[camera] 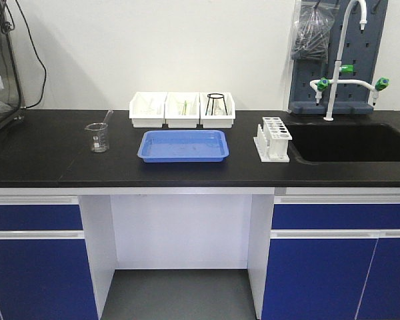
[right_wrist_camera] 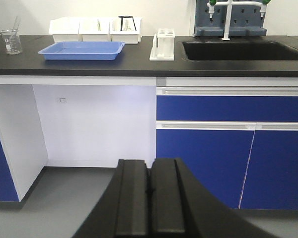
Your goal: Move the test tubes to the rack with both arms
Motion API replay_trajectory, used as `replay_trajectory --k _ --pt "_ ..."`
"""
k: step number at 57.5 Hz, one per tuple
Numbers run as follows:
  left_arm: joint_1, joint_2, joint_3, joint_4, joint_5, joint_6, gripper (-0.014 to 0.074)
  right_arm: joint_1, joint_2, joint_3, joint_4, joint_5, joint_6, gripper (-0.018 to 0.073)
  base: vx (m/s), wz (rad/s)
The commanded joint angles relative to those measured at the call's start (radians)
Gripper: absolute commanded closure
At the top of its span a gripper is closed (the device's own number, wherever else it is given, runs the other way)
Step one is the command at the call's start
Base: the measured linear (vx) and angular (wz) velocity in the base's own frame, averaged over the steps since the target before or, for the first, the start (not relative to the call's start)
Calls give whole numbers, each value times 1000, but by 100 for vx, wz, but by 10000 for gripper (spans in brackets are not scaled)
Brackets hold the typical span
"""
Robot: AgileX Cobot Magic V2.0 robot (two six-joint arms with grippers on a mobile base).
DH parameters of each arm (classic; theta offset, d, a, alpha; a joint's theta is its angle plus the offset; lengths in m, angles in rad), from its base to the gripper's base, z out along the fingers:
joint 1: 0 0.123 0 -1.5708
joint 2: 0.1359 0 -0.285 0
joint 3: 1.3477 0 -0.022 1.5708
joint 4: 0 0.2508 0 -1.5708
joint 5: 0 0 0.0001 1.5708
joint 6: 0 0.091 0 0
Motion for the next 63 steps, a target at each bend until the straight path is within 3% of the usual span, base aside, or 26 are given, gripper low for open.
replay_trajectory --k 1,63 --pt "6 1 -27 -9 -83 -1 601 -7 0 13 -9 -78 -4 571 0 0" --pt "6 1 -27 -9 -83 -1 601 -7 0 13 -9 -79 -4 571 0 0"
